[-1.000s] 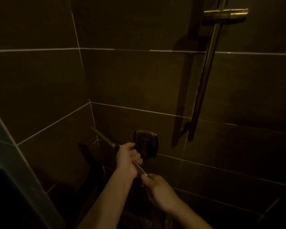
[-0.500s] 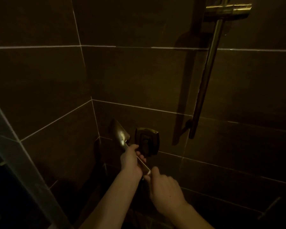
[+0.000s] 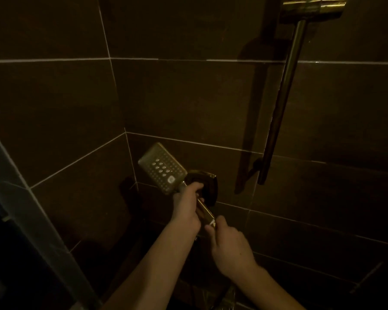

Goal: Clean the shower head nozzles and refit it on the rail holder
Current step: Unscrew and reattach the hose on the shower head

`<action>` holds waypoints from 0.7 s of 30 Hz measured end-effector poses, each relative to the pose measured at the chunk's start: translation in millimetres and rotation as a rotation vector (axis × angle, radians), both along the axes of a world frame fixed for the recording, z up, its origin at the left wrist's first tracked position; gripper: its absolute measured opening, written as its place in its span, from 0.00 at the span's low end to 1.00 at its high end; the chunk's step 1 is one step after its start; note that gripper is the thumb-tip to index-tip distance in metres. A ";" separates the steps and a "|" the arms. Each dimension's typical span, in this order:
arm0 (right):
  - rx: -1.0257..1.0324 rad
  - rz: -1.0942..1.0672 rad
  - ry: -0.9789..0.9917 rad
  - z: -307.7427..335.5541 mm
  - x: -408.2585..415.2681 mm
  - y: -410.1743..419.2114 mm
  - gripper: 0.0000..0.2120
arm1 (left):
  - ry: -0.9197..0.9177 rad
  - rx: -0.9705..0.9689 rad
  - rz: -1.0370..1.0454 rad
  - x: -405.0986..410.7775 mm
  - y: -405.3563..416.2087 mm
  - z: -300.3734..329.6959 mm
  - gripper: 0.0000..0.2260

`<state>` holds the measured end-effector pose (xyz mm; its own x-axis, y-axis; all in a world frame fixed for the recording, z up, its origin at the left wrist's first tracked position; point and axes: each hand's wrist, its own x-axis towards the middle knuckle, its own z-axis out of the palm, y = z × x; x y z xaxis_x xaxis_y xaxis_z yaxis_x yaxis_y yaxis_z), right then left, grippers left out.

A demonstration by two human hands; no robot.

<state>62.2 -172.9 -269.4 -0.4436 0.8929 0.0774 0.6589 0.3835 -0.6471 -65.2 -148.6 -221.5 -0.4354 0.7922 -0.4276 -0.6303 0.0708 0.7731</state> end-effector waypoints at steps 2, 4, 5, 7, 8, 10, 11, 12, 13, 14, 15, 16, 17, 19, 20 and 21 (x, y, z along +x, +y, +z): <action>0.026 0.082 -0.028 1.0 -2.5 -3.4 0.05 | -0.026 -0.016 0.067 2.3 1.0 -0.9 0.20; -0.092 0.165 0.061 5.1 -3.4 -3.0 0.07 | -0.093 -0.031 0.101 -2.3 -1.0 1.9 0.13; -0.225 0.194 0.159 7.4 -2.4 -0.7 0.10 | -0.158 -0.008 0.071 -8.0 -1.9 0.2 0.07; -0.537 0.228 0.382 10.1 0.9 6.3 0.14 | -0.300 0.145 -0.054 -16.9 -6.2 -2.2 0.11; -0.663 0.247 0.459 11.2 1.9 9.0 0.15 | -0.358 0.232 -0.120 -20.7 -7.3 -4.9 0.17; -0.789 0.272 0.529 11.9 2.0 11.1 0.14 | -0.378 0.360 -0.193 -24.3 -7.6 -10.1 0.22; -0.779 0.265 0.523 11.9 1.5 12.0 0.13 | -0.327 0.368 -0.193 -24.8 -7.9 -10.1 0.21; -0.719 0.245 0.475 11.3 1.2 13.1 0.11 | -0.227 0.334 -0.188 -25.3 -7.7 -9.8 0.20; -0.625 0.215 0.402 9.8 0.6 13.4 0.09 | -0.110 0.276 -0.176 -24.6 -8.7 -8.0 0.20; -0.523 0.171 0.318 7.9 0.2 13.3 0.06 | -0.022 0.213 -0.151 -23.2 -10.3 -6.6 0.20; -0.452 0.121 0.246 6.6 -0.7 13.4 0.02 | 0.018 0.153 -0.103 -19.8 -11.9 -5.4 0.21; -0.406 0.078 0.191 6.0 -2.1 12.3 0.02 | 0.023 0.113 -0.042 -14.1 -15.7 -3.7 0.21; -0.360 0.046 0.138 4.7 -4.6 9.6 0.06 | 0.026 0.089 0.023 -6.9 -19.1 -4.2 0.22; -0.215 -0.002 0.020 -1.0 -9.5 0.9 0.13 | 0.053 0.047 0.123 9.2 -23.8 -9.0 0.25; -0.146 -0.008 -0.023 -5.7 -12.7 -1.9 0.13 | 0.055 0.043 0.166 15.0 -24.2 -10.6 0.25; -0.096 -0.010 -0.037 -10.7 -15.4 -2.6 0.10 | 0.046 0.046 0.201 16.7 -23.3 -12.5 0.22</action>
<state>46.8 -175.5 -280.0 -0.4351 0.9000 -0.0245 0.6865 0.3141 -0.6558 -48.5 -171.9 -233.9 -0.6051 0.7054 -0.3692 -0.5922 -0.0888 0.8009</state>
